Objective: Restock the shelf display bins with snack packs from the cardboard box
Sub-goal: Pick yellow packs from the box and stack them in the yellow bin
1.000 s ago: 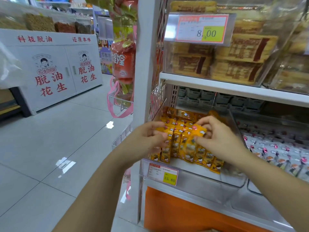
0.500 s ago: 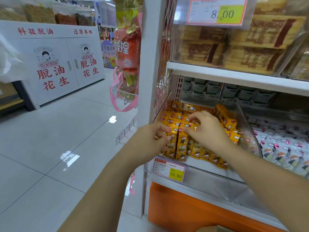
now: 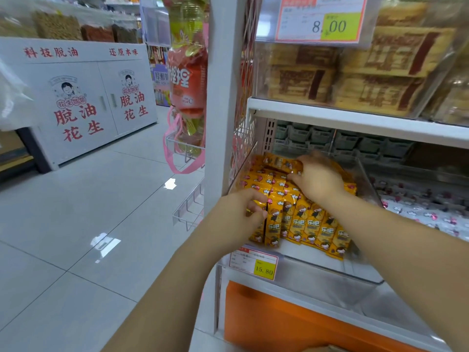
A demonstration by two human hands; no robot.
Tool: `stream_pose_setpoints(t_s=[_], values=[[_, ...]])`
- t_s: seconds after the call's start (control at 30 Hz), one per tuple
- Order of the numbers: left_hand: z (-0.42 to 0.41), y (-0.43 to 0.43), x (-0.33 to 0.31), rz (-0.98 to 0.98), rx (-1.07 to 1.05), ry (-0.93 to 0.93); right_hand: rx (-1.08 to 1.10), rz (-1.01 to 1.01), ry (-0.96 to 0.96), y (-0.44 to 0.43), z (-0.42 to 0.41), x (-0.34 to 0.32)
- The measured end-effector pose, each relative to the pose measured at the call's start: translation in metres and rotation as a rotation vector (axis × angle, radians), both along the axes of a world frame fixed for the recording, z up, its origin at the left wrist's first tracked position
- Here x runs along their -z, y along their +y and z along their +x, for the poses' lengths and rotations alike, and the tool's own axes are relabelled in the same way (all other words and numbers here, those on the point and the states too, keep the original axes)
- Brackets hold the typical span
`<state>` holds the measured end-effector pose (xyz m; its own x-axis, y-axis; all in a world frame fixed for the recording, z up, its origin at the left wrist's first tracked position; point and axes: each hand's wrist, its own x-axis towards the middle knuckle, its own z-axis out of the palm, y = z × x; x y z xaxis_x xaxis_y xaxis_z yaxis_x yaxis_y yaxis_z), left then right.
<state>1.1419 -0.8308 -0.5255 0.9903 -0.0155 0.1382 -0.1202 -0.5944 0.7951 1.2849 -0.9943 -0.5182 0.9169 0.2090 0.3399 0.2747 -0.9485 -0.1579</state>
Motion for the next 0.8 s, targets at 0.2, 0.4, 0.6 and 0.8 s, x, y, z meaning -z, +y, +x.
stream_pose_setpoints(t_s=[0.2, 0.4, 0.6, 0.8], values=[[0.013, -0.01, 0.008, 0.048, 0.002, 0.017, -0.197, 0.555, 0.003, -0.035, -0.053, -0.021], [0.021, -0.019, 0.011, 0.056, -0.03, 0.003, -0.311, 0.575, 0.443, -0.073, -0.086, -0.043], [0.032, -0.029, 0.018, 0.161, -0.04, -0.019, -0.303, 0.016, 0.4, -0.057, -0.078, -0.032], [0.041, -0.031, 0.025, 0.287, -0.056, -0.018, -0.228, 0.104, 0.296, -0.021, -0.064, 0.015]])
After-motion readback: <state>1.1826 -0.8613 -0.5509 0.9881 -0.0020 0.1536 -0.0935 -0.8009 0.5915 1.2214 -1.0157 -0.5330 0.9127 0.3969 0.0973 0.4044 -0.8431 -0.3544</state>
